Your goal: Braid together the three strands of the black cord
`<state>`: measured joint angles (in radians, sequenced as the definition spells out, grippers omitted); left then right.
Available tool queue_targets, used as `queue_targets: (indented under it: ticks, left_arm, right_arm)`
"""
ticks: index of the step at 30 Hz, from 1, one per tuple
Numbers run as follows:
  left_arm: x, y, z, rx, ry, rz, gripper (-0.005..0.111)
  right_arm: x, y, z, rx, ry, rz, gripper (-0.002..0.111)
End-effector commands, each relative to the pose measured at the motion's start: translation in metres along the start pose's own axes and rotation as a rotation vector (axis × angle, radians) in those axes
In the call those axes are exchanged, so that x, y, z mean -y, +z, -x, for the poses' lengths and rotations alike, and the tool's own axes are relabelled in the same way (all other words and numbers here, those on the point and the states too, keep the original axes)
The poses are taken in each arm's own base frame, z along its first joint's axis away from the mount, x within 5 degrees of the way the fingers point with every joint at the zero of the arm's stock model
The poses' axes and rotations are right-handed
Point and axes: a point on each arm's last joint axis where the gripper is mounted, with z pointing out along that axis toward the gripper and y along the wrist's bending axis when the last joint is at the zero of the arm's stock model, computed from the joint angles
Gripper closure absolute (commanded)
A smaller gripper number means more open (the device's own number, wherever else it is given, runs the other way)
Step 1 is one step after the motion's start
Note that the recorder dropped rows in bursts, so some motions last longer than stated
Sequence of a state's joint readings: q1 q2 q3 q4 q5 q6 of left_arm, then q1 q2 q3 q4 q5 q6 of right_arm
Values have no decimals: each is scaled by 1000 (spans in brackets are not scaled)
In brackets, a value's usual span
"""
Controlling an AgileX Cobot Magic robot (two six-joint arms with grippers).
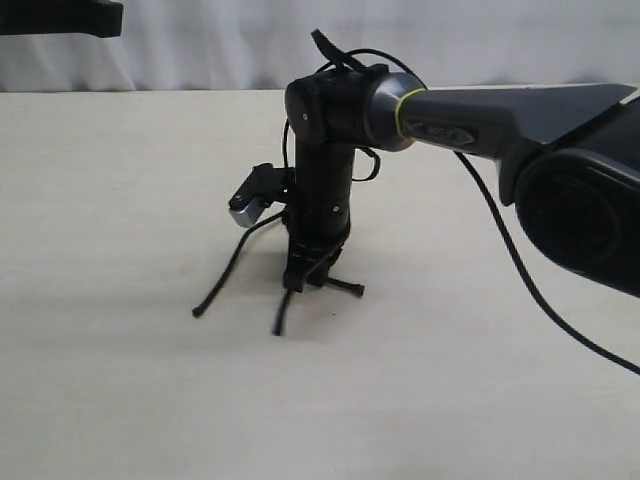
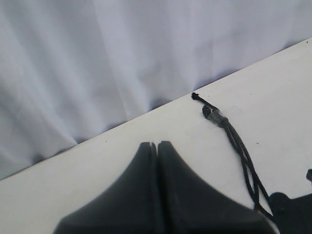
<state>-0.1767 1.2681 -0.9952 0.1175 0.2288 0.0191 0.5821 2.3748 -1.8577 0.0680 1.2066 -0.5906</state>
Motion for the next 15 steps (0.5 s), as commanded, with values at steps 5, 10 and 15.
queue_targets:
  ticks: [5,10,15]
  left_arm:
    - [0,-1,0,9,-16,-1,107]
    - [0,-1,0,9,-16,-1,107]
    - [0,-1,0,9,-16,-1,107]
  right_arm:
    - [0,-17,-5,34,-4,17,104]
    - [13,-32,-15,42,64,-30,104]
    - [19,-49,-22,73,88,-51,104]
